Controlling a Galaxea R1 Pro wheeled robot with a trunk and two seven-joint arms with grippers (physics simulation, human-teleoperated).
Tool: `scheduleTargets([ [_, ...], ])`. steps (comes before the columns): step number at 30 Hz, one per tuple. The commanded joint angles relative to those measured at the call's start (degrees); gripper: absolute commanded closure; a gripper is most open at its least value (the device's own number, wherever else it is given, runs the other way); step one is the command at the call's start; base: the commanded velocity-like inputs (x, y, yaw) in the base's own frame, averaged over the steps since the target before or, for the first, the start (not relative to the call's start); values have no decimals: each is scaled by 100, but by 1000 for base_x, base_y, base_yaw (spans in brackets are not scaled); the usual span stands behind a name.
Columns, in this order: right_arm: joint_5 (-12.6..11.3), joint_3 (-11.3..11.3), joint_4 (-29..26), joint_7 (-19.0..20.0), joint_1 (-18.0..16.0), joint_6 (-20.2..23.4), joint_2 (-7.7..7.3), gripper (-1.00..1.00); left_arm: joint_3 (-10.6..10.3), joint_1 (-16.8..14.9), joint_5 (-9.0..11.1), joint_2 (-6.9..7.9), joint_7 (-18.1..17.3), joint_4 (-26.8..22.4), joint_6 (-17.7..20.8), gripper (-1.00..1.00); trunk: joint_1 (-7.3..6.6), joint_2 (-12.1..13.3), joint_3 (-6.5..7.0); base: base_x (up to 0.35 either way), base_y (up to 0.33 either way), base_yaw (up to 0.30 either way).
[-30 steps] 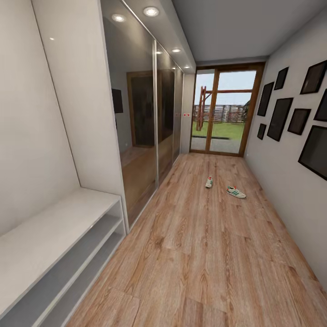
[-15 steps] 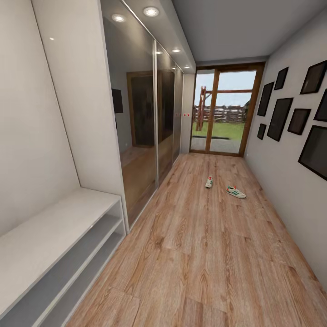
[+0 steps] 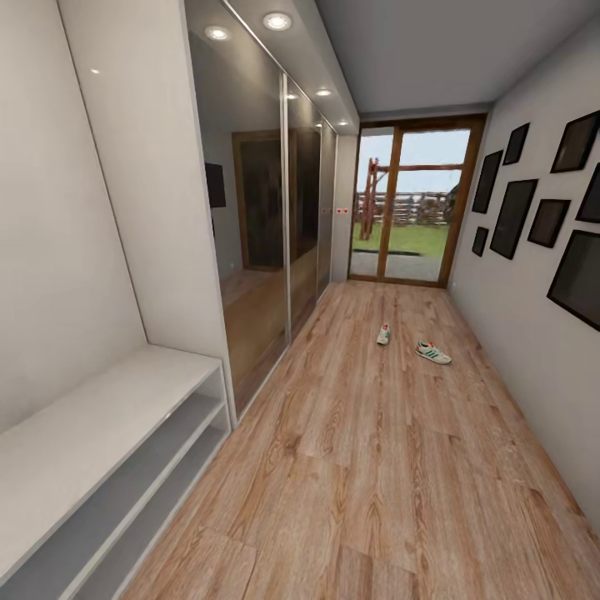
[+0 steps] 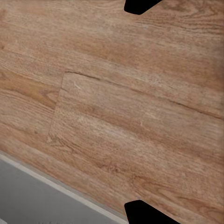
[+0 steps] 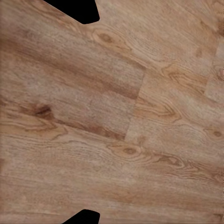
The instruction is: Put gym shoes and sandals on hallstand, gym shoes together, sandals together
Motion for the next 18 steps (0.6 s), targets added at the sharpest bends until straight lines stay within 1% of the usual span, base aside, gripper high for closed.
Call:
scheduleTargets([
  [1, 0, -4, 0, -4, -3, -18, 1, -100, 1, -3, 4, 1, 4, 3, -19, -100, 0, -3, -6, 0, -27, 0],
  [4, -4, -4, -7, -9, -4, -18, 4, -100, -2, -2, 2, 4, 5, 2, -19, -100, 0, -3, -6, 0, -95, 0],
  [7, -6, -4, -10, -12, -4, -18, 8, -100, -5, 1, 1, 3, 5, 7, -19, -100, 0, -3, -6, 0, -180, 0],
  [14, -7, -5, -5, -15, -8, -18, 14, -100, -8, 7, 0, 6, 5, 30, -19, -100, 0, -3, -6, -5, -252, 0],
  [18, -7, -5, -5, -15, -5, -18, 17, -100, -8, 10, 0, 6, 5, 34, -19, -100, 0, -3, -6, -103, -256, 0],
])
